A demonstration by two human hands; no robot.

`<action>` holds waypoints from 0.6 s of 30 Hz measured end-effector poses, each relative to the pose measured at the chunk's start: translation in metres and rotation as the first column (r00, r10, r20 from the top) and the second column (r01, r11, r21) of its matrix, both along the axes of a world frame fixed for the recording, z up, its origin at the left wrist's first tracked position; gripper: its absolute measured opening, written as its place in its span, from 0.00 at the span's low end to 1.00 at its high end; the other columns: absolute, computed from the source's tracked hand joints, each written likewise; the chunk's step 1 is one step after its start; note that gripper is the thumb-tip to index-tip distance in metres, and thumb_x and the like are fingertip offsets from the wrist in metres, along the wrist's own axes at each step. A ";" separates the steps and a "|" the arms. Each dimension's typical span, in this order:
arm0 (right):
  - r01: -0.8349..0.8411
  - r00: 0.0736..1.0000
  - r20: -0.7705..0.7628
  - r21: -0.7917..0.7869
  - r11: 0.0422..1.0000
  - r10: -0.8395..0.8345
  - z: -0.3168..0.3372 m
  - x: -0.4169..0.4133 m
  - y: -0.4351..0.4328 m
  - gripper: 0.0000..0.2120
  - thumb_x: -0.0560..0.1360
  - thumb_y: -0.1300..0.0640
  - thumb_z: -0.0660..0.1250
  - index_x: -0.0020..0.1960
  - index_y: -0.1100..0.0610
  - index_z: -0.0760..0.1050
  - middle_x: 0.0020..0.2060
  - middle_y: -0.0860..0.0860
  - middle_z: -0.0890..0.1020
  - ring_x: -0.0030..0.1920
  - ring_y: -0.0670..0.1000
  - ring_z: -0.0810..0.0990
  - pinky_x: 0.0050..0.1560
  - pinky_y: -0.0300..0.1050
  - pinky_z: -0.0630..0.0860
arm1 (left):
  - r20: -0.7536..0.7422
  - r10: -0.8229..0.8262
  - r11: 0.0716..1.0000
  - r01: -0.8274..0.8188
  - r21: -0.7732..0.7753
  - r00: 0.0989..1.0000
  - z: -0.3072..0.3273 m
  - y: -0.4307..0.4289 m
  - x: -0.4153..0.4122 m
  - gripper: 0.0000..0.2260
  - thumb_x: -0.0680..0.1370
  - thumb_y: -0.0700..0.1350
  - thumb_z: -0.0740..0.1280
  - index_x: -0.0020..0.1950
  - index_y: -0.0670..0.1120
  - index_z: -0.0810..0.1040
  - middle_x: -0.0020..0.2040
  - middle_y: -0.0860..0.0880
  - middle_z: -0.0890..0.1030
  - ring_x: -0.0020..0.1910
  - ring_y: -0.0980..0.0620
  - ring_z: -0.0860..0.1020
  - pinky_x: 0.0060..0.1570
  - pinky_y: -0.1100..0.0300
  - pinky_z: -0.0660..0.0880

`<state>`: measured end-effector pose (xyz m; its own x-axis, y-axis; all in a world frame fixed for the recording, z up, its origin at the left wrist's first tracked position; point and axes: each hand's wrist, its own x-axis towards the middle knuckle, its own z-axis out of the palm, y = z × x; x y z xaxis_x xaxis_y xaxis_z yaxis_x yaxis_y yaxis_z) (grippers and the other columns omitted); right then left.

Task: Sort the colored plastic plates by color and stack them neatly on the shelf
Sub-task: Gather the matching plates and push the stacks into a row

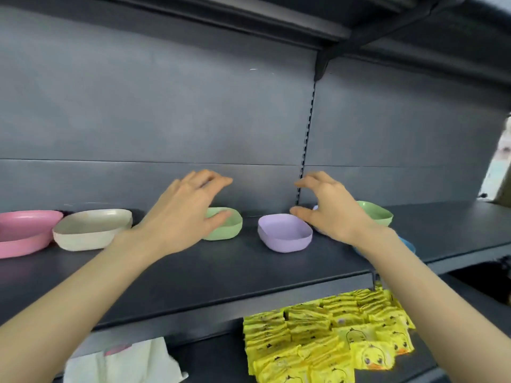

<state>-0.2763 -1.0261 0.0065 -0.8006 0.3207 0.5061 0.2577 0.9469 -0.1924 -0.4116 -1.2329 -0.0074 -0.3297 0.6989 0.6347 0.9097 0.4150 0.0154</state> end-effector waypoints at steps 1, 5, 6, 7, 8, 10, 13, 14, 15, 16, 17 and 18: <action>0.016 1.000 0.019 0.009 1.000 -0.016 -0.003 0.016 0.009 0.26 0.74 0.51 0.68 0.69 0.56 0.67 0.68 0.52 0.67 0.67 0.55 0.67 0.64 0.51 0.69 | 0.006 -0.005 1.000 0.005 -0.007 1.000 -0.004 0.011 0.013 0.24 0.77 0.54 0.63 0.72 0.51 0.65 0.67 0.53 0.69 0.65 0.50 0.67 0.63 0.56 0.63; 0.037 0.998 0.051 0.004 0.999 -0.037 -0.008 0.068 0.043 0.25 0.74 0.52 0.68 0.69 0.57 0.68 0.67 0.53 0.68 0.66 0.56 0.68 0.63 0.50 0.68 | 0.017 -0.022 1.000 0.022 -0.012 1.000 -0.009 0.048 0.056 0.24 0.77 0.54 0.64 0.71 0.51 0.66 0.66 0.52 0.71 0.64 0.50 0.68 0.62 0.56 0.65; 0.043 0.998 0.050 0.004 0.999 -0.044 -0.007 0.079 0.053 0.25 0.74 0.52 0.68 0.69 0.57 0.68 0.67 0.53 0.68 0.66 0.56 0.68 0.63 0.50 0.68 | 0.023 -0.028 1.000 0.028 -0.012 0.999 -0.007 0.059 0.065 0.23 0.77 0.54 0.63 0.71 0.52 0.66 0.66 0.53 0.70 0.65 0.51 0.67 0.62 0.57 0.65; 0.051 0.998 0.045 0.007 0.999 -0.051 -0.004 0.088 0.063 0.25 0.74 0.52 0.68 0.69 0.56 0.68 0.67 0.52 0.68 0.66 0.56 0.68 0.63 0.51 0.68 | 0.024 -0.035 0.999 0.035 -0.017 0.999 -0.004 0.070 0.073 0.23 0.77 0.54 0.63 0.72 0.53 0.65 0.66 0.54 0.70 0.65 0.52 0.66 0.62 0.57 0.65; 0.058 0.998 0.036 0.014 0.998 -0.058 -0.001 0.096 0.073 0.25 0.74 0.51 0.68 0.69 0.56 0.68 0.67 0.52 0.68 0.66 0.55 0.68 0.63 0.51 0.68 | 0.020 -0.044 0.999 0.044 -0.026 0.999 -0.002 0.081 0.080 0.23 0.78 0.55 0.62 0.72 0.53 0.64 0.67 0.54 0.69 0.65 0.52 0.66 0.61 0.58 0.65; 0.076 0.997 0.008 0.029 0.997 -0.077 0.002 0.110 0.094 0.25 0.74 0.51 0.68 0.69 0.56 0.68 0.67 0.51 0.68 0.65 0.55 0.68 0.63 0.52 0.68 | -0.003 -0.062 0.997 0.062 -0.046 0.998 0.004 0.105 0.092 0.23 0.78 0.54 0.61 0.72 0.52 0.64 0.67 0.54 0.69 0.65 0.52 0.66 0.61 0.59 0.63; 0.088 0.996 -0.017 0.036 0.995 -0.088 0.002 0.123 0.126 0.25 0.74 0.50 0.68 0.69 0.56 0.68 0.67 0.50 0.68 0.65 0.54 0.69 0.64 0.54 0.69 | -0.028 -0.089 0.995 0.088 -0.043 0.996 0.008 0.143 0.103 0.23 0.78 0.54 0.61 0.73 0.52 0.64 0.68 0.53 0.69 0.65 0.51 0.66 0.61 0.58 0.63; 0.091 0.996 -0.018 0.039 0.995 -0.090 0.001 0.125 0.138 0.25 0.74 0.50 0.68 0.69 0.56 0.68 0.67 0.50 0.68 0.65 0.54 0.68 0.64 0.54 0.69 | -0.038 -0.092 0.995 0.090 -0.043 0.995 0.008 0.156 0.103 0.24 0.78 0.54 0.61 0.73 0.51 0.63 0.68 0.53 0.69 0.65 0.51 0.66 0.61 0.58 0.63; 0.097 0.995 -0.016 0.039 0.995 -0.096 0.001 0.126 0.149 0.25 0.75 0.50 0.67 0.69 0.56 0.68 0.67 0.50 0.67 0.65 0.54 0.68 0.64 0.54 0.69 | -0.048 -0.095 0.995 0.093 -0.044 0.994 0.007 0.169 0.103 0.24 0.78 0.54 0.62 0.73 0.51 0.64 0.67 0.53 0.70 0.65 0.51 0.66 0.61 0.58 0.63; 0.102 0.995 -0.017 0.039 0.994 -0.102 0.000 0.126 0.161 0.25 0.75 0.50 0.67 0.69 0.55 0.67 0.68 0.50 0.67 0.65 0.54 0.68 0.63 0.53 0.69 | -0.053 -0.101 0.994 0.098 -0.046 0.993 0.004 0.182 0.101 0.24 0.78 0.54 0.62 0.72 0.51 0.64 0.67 0.52 0.70 0.64 0.50 0.67 0.60 0.58 0.63; 0.107 0.994 -0.019 0.038 0.994 -0.107 -0.002 0.126 0.174 0.25 0.75 0.50 0.67 0.69 0.55 0.67 0.68 0.50 0.67 0.65 0.54 0.68 0.63 0.53 0.69 | -0.058 -0.108 0.993 0.105 -0.047 0.992 0.001 0.194 0.098 0.24 0.78 0.55 0.63 0.72 0.51 0.65 0.66 0.52 0.71 0.64 0.50 0.68 0.60 0.58 0.64; 0.109 0.994 -0.021 0.034 0.993 -0.108 -0.005 0.124 0.186 0.25 0.75 0.50 0.67 0.70 0.55 0.67 0.68 0.50 0.67 0.66 0.54 0.68 0.64 0.53 0.69 | -0.063 -0.114 0.993 0.111 -0.046 0.992 -0.003 0.207 0.095 0.24 0.78 0.55 0.63 0.72 0.51 0.65 0.65 0.52 0.72 0.63 0.50 0.68 0.59 0.59 0.64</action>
